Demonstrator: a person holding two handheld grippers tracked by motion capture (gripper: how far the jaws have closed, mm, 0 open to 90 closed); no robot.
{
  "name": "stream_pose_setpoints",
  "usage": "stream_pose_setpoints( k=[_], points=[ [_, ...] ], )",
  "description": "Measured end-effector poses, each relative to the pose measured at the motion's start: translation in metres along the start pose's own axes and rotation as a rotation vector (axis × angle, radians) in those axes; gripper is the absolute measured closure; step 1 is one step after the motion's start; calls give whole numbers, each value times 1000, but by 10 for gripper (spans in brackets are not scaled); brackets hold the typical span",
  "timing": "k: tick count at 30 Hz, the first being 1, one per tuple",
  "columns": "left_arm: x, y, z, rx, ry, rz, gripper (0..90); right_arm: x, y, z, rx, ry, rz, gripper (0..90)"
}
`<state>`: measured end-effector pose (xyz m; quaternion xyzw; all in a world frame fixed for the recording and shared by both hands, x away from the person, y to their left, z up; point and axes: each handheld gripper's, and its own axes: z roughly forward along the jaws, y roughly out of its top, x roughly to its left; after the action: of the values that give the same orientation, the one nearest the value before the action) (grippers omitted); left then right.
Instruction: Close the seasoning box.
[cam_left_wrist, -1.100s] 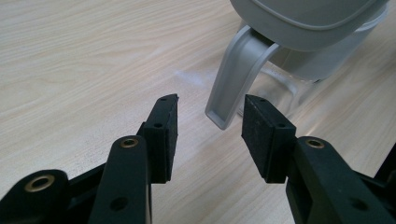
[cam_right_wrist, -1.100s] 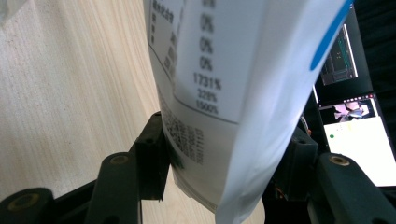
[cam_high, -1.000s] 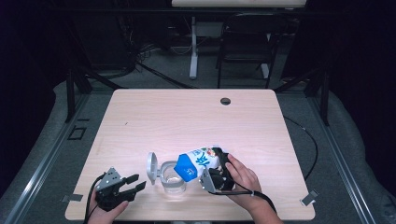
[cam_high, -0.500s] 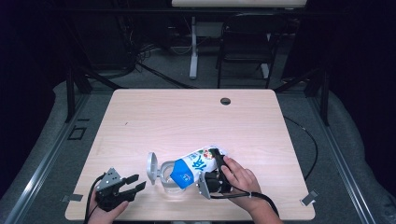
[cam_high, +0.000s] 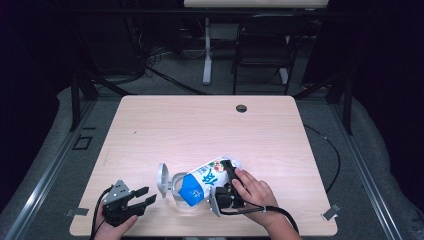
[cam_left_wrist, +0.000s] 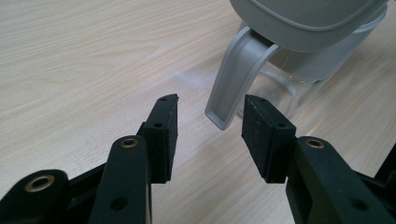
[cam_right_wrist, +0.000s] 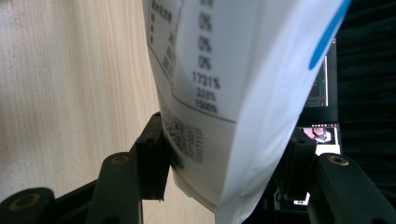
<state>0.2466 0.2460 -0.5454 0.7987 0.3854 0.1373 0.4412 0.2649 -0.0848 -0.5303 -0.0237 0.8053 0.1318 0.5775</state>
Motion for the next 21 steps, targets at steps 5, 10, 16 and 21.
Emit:
stream_pose_setpoints(
  k=[5,10,16,21],
  points=[
    [0,-1,-1,-5,2,-1,562,1,0,2,7,-4,-34,465],
    [1,-1,-1,-6,3,-3,563,1,0,2,18,-1,-49,465],
    [1,-1,-1,-7,2,-3,562,1,2,4,5,-10,-74,467],
    [2,-2,-1,-1,2,-2,563,2,2,5,10,-15,-88,467]
  ],
)
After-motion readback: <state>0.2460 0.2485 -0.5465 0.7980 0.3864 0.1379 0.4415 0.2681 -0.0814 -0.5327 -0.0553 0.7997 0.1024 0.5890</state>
